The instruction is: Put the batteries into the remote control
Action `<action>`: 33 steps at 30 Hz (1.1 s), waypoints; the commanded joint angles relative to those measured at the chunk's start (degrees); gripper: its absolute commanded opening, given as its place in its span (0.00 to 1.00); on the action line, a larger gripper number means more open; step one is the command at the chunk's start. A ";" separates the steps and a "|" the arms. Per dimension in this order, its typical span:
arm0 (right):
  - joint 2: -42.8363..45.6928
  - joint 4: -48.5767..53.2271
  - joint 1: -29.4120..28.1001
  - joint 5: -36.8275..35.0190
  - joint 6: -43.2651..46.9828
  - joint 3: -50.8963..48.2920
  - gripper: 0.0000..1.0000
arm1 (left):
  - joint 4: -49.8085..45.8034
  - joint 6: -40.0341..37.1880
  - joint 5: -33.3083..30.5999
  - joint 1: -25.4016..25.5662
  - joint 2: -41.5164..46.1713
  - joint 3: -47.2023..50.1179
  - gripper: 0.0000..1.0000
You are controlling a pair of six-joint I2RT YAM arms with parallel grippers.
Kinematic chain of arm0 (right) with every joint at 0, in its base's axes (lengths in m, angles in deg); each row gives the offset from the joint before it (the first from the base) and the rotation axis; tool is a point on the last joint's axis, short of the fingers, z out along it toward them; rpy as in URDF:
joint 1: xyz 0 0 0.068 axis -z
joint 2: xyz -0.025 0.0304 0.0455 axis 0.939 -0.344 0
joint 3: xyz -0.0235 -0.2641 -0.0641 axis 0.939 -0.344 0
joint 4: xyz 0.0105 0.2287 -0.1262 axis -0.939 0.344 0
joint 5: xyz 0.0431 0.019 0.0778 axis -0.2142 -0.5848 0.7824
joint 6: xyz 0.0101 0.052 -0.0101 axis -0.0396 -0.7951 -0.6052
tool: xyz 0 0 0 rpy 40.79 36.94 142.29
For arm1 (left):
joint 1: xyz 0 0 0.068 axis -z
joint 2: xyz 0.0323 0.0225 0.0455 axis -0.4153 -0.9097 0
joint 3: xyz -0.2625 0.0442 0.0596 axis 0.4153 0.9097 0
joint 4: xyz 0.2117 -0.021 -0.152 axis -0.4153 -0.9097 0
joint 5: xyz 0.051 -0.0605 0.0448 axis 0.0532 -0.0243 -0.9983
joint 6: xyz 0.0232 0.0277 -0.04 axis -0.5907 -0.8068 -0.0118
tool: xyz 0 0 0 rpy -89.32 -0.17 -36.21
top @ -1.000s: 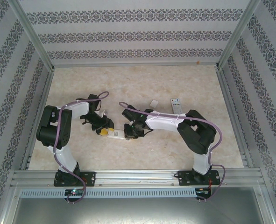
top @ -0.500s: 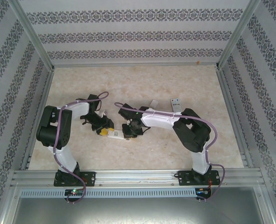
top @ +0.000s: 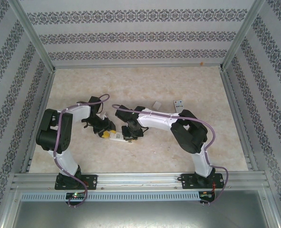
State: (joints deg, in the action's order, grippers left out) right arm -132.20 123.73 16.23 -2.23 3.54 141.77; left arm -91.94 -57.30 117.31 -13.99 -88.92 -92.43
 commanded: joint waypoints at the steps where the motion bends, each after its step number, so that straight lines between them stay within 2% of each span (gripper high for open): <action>1: -7.50 -38.39 -3.22 1.77 -3.31 -1.13 0.12 | 13.57 3.89 6.52 6.26 -5.60 4.16 0.41; 4: -7.58 -38.85 -3.09 1.01 -3.77 -1.65 0.12 | 13.64 3.57 6.14 6.41 -5.33 4.47 0.41; 7: -7.53 -34.41 -2.85 0.00 -2.26 -1.24 0.12 | 12.59 3.14 4.91 6.33 -5.17 3.92 0.41; 10: -4.31 -28.69 -2.70 -3.99 0.82 -3.30 0.16 | 8.61 1.77 0.17 6.33 -4.34 2.45 0.46; 15: 2.83 -24.94 -1.31 -7.44 2.65 -10.03 0.20 | 2.60 0.04 -7.66 6.24 -3.26 -0.08 0.48; 23: 7.43 -24.91 0.03 -5.83 3.76 -12.79 0.29 | 1.16 -0.03 -8.01 6.13 -2.98 -1.82 0.49; 33: 13.36 -23.71 0.89 -5.33 4.09 -13.22 0.33 | 0.61 -0.14 -7.88 6.14 -2.24 -2.46 0.52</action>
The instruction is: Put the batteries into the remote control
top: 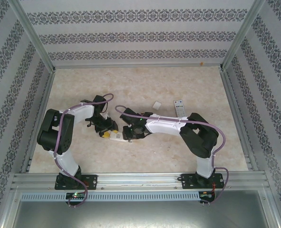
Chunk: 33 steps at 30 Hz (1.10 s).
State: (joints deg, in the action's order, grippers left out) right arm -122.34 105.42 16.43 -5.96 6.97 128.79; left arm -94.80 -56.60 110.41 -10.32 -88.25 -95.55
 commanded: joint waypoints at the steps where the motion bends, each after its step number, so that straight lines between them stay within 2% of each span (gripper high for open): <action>1: 4.24 -5.49 0.95 -1.64 0.55 -0.59 0.33 | 3.39 -0.80 -0.96 2.45 -2.81 0.65 0.52; 3: 5.17 -5.05 1.54 -1.98 0.62 -0.60 0.34 | 3.29 -0.76 -0.97 2.41 -2.60 0.57 0.52; 6: 7.16 -3.39 2.62 -4.19 1.02 0.17 0.35 | 2.41 -0.71 -0.90 2.22 -1.70 -0.03 0.58; 11: 9.23 2.93 5.21 -12.63 2.61 3.79 0.38 | -1.22 -1.15 -2.70 1.56 3.66 -1.73 0.71; 20: -5.02 20.96 8.73 -20.71 10.55 19.38 0.38 | -8.07 -2.69 -6.55 0.96 16.58 -4.47 0.85; 27: -11.25 20.35 11.85 -18.46 12.40 21.15 0.36 | -7.39 -3.83 -6.06 0.96 21.72 -2.27 0.89; 33: -14.24 19.56 12.26 -15.75 13.20 21.33 0.31 | -6.67 -3.21 -5.73 0.93 21.44 -1.09 0.89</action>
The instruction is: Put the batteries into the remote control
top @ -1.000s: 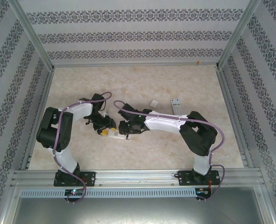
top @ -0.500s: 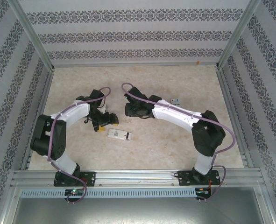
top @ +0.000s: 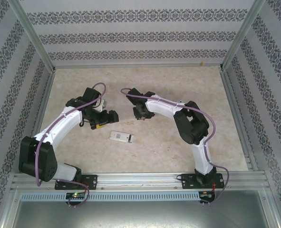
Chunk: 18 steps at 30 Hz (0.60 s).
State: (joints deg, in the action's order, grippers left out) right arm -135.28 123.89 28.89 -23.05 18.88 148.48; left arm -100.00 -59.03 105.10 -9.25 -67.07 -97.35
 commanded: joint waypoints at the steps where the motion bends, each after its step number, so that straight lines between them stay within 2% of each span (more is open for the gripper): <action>1: -1.59 1.04 -0.14 1.63 1.24 1.63 0.31 | -1.49 -0.78 -0.49 -0.15 0.00 0.66 0.89; 5: -3.01 0.35 -0.17 2.93 1.11 1.54 0.29 | -1.25 -0.75 -0.68 -0.16 -0.42 0.68 0.89; 12: -4.22 0.17 -0.59 4.60 0.80 2.16 0.17 | -1.11 -0.87 -0.94 -0.13 -0.92 0.91 0.89; 18: -1.66 0.19 -1.10 5.99 3.24 1.97 0.10 | -0.70 -0.96 -0.80 -0.17 -1.14 1.12 0.90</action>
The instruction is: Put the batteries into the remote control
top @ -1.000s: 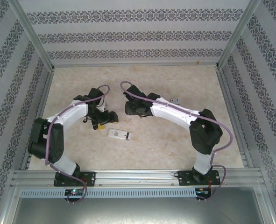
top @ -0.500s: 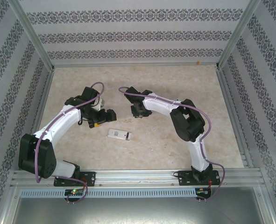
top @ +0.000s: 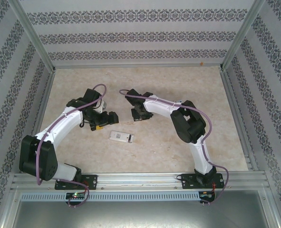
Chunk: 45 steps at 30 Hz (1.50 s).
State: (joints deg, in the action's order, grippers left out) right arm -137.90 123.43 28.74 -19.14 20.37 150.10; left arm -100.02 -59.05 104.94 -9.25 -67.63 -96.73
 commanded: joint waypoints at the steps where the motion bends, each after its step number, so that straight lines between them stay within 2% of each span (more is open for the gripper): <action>1: 1.58 0.62 -0.95 2.38 1.99 0.21 0.09 | -0.63 -0.91 -0.53 -0.10 -0.60 0.51 0.90; 5: 5.64 0.12 -1.31 4.90 2.62 -1.69 0.06 | -0.36 -1.02 -0.27 -0.10 -0.27 0.36 0.90; 7: 9.41 -0.59 -1.97 7.00 6.92 -3.76 0.06 | -0.31 -1.40 -0.34 -0.14 0.21 0.25 0.91; 9: 14.09 -0.44 -3.16 8.28 17.42 -6.75 0.06 | -0.24 -1.89 -0.79 -0.12 0.85 0.14 0.92; 11: 19.39 0.78 -4.46 6.53 30.15 -10.36 0.05 | 0.10 -2.31 -1.25 -0.15 1.75 0.23 0.92; 13: 26.72 1.81 -5.18 6.33 46.33 -16.41 0.04 | 0.90 -2.61 -2.14 -0.09 2.95 0.56 0.92; 15: 33.85 4.71 -5.50 11.96 65.65 -22.81 0.03 | 2.38 -2.68 -3.65 -0.12 4.36 1.23 0.92; 17: 39.42 6.28 -6.11 12.97 79.97 -28.91 0.03 | 4.61 -3.22 -4.51 -0.13 6.00 2.23 0.91; 20: 42.01 7.24 -6.66 11.84 91.32 -34.31 0.03 | 9.16 -4.05 -5.09 -0.10 8.86 4.39 0.91; 23: 40.49 3.66 -9.30 6.90 98.92 -39.24 0.02 | 13.45 -5.15 -4.68 -0.13 11.85 6.76 0.94; 26: 36.74 -0.50 -10.22 3.74 101.45 -41.20 0.01 | 15.57 -6.55 -4.17 -0.11 14.24 8.29 0.99; 32: 29.19 -8.08 -10.89 -1.93 102.91 -41.67 0.03 | 16.53 -6.64 -5.29 -0.15 17.82 10.36 1.00; 37: 24.90 -6.99 -11.02 -2.36 100.43 -39.56 0.21 | 14.42 -5.71 -6.97 -0.12 16.66 10.30 1.00; 43: 27.88 -3.97 -11.76 -1.22 97.30 -38.86 0.31 | 15.37 -4.88 -6.59 -0.14 16.67 11.27 1.00; 45: 30.37 -2.29 -12.27 -1.04 94.23 -38.29 0.32 | 15.44 -5.02 -6.63 -0.16 16.48 11.26 1.00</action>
State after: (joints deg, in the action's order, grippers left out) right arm -109.81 117.42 17.46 -20.74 118.18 111.37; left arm -85.95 -64.16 98.98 -9.25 -50.98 -85.98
